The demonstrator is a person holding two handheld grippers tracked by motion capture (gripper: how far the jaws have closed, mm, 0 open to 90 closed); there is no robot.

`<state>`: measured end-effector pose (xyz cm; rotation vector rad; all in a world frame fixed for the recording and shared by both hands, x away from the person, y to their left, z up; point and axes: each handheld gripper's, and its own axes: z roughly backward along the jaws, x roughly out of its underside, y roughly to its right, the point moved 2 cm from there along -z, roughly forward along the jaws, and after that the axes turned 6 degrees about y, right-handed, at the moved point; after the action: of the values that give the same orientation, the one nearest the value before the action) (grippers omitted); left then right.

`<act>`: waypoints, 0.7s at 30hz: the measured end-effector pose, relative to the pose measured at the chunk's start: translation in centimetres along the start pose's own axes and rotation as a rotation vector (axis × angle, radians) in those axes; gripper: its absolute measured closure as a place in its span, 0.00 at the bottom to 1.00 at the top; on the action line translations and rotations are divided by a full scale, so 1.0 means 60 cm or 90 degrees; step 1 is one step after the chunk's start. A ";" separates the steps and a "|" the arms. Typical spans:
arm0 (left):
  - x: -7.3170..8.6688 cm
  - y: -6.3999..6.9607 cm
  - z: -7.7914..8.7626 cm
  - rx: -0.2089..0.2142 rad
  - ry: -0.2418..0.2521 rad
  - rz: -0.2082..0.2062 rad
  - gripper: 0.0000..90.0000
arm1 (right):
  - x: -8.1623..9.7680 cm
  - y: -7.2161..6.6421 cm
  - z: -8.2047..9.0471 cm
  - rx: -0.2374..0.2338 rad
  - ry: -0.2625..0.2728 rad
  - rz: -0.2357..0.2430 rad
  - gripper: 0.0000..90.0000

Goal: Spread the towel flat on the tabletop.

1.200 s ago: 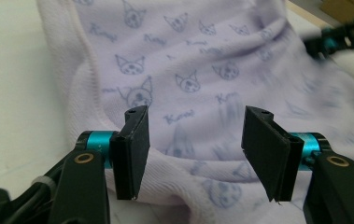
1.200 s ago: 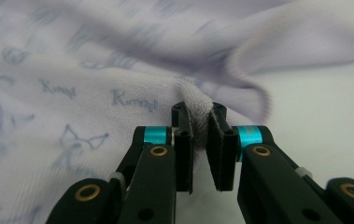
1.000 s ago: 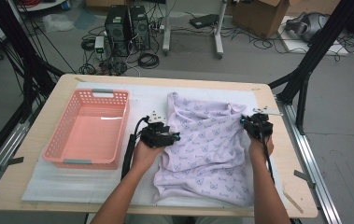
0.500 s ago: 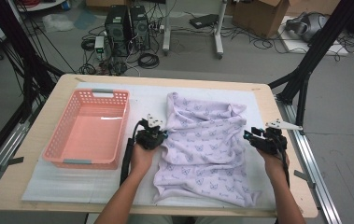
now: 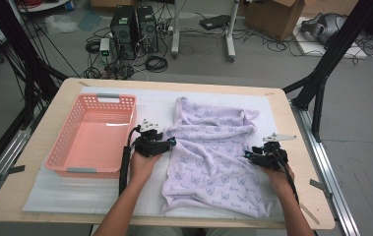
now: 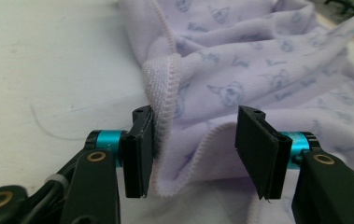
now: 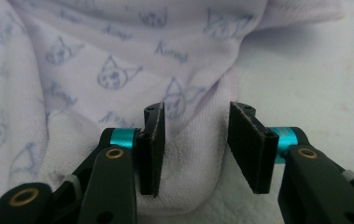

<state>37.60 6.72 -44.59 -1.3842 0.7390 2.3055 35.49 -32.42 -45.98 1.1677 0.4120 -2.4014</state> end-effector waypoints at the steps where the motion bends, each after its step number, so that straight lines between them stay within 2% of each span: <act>1: -0.001 0.003 0.003 0.008 0.002 0.003 0.53 | 0.000 -0.004 0.000 0.013 -0.001 0.011 0.70; 2: -0.003 0.007 0.005 0.025 0.003 0.009 0.52 | -0.001 -0.005 0.000 0.007 -0.003 0.009 0.76; 3: -0.005 0.012 0.007 0.037 0.002 0.008 0.52 | -0.002 -0.006 -0.001 -0.004 -0.004 0.006 0.93; 4: -0.006 0.017 0.008 0.037 0.006 -0.001 0.52 | -0.005 -0.005 -0.002 -0.017 -0.004 0.012 0.95; 6: -0.006 0.024 0.006 0.047 0.004 -0.007 0.52 | -0.012 -0.002 -0.006 0.031 0.002 0.039 0.96; 9: 0.000 0.030 -0.003 0.052 -0.017 -0.012 0.51 | -0.022 0.017 -0.012 0.117 0.031 0.028 0.96; 10: 0.001 0.032 -0.004 0.055 -0.024 -0.011 0.50 | -0.025 0.026 -0.013 0.167 0.039 0.030 0.96; 11: 0.002 0.034 -0.005 0.059 -0.026 -0.015 0.49 | -0.025 0.031 -0.012 0.197 0.043 0.027 0.96; 12: 0.002 0.036 -0.005 0.065 -0.025 -0.019 0.49 | -0.025 0.037 -0.010 0.206 0.050 0.014 0.95; 13: 0.001 0.039 -0.004 0.069 -0.025 -0.021 0.48 | -0.024 0.039 -0.008 0.193 0.053 -0.010 0.94; 15: 0.001 0.042 0.000 0.080 -0.029 -0.024 0.46 | -0.023 0.040 0.000 0.174 0.060 -0.017 0.81; 17: 0.000 0.048 0.003 0.087 -0.035 -0.034 0.45 | -0.024 0.036 0.016 0.133 0.092 -0.042 0.73; 18: 0.000 0.051 0.006 0.090 -0.037 -0.039 0.45 | -0.023 0.032 0.027 0.124 0.107 -0.047 0.70; 21: 0.002 0.061 0.015 0.100 -0.029 -0.047 0.45 | -0.017 0.025 0.063 0.104 0.152 -0.055 0.69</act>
<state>34.91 4.31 -43.41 -1.2635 0.8217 2.1652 34.27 -35.10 -43.02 1.5468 0.3526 -2.4139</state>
